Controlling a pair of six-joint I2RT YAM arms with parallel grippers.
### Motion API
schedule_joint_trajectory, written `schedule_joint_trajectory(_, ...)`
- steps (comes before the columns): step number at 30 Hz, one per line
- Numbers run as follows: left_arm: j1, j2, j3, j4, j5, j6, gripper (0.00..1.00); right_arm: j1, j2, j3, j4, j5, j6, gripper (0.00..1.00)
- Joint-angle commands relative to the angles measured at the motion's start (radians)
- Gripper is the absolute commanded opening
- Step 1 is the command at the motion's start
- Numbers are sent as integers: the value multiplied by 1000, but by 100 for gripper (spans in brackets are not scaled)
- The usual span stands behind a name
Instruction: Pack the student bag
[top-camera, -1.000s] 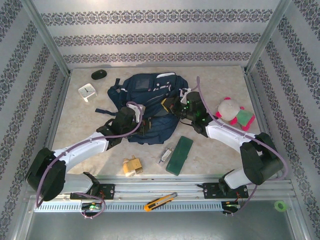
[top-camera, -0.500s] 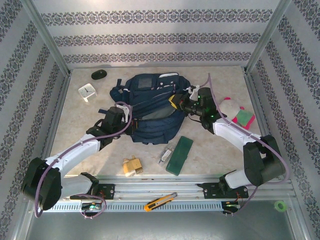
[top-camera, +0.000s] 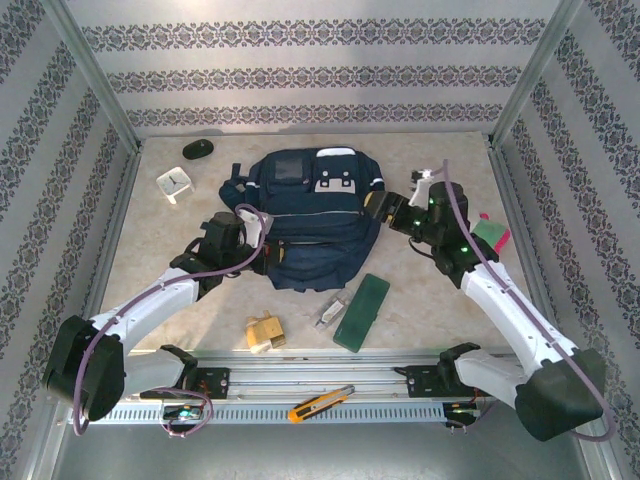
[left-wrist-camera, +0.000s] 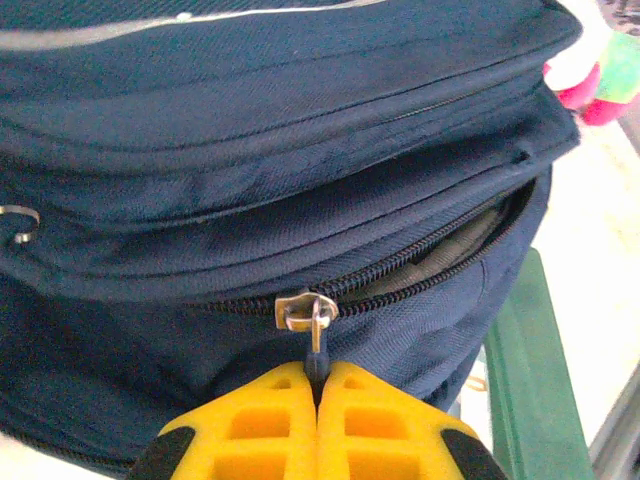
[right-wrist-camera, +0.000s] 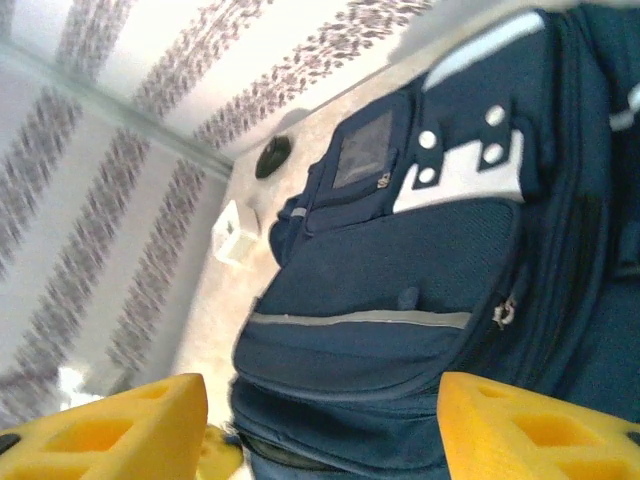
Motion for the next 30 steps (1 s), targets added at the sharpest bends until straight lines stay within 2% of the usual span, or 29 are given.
schedule_joint_trajectory(1, 12, -14, 9, 77, 104, 50, 0, 106, 46, 69, -114, 56, -425, 62)
schedule_joint_trajectory(5, 13, -18, 14, 83, 130, 60, 0, 276, 171, 141, -123, 34, -804, 60)
schedule_joint_trajectory(8, 15, -23, 9, 92, 145, 59, 0, 325, 271, 181, -91, -3, -976, 60)
schedule_joint_trajectory(14, 16, -25, 3, 111, 138, 57, 0, 338, 468, 278, -72, -40, -1125, 57)
schedule_joint_trajectory(18, 20, -21, 22, 96, 110, 59, 0, 338, 541, 297, -69, 30, -1225, 52)
schedule_joint_trajectory(19, 21, -20, 29, 76, 71, 55, 0, 337, 554, 299, -72, 71, -1261, 50)
schedule_joint_trajectory(22, 34, -17, 54, 3, -12, 47, 0, 324, 547, 305, -74, 138, -1325, 19)
schedule_joint_trajectory(24, 46, -10, 58, -42, -61, 51, 0, 292, 512, 303, -76, 61, -1341, 0)
schedule_joint_trajectory(30, 130, 30, 62, -78, -140, 92, 0, 139, 419, 324, -68, -355, -1332, 0)
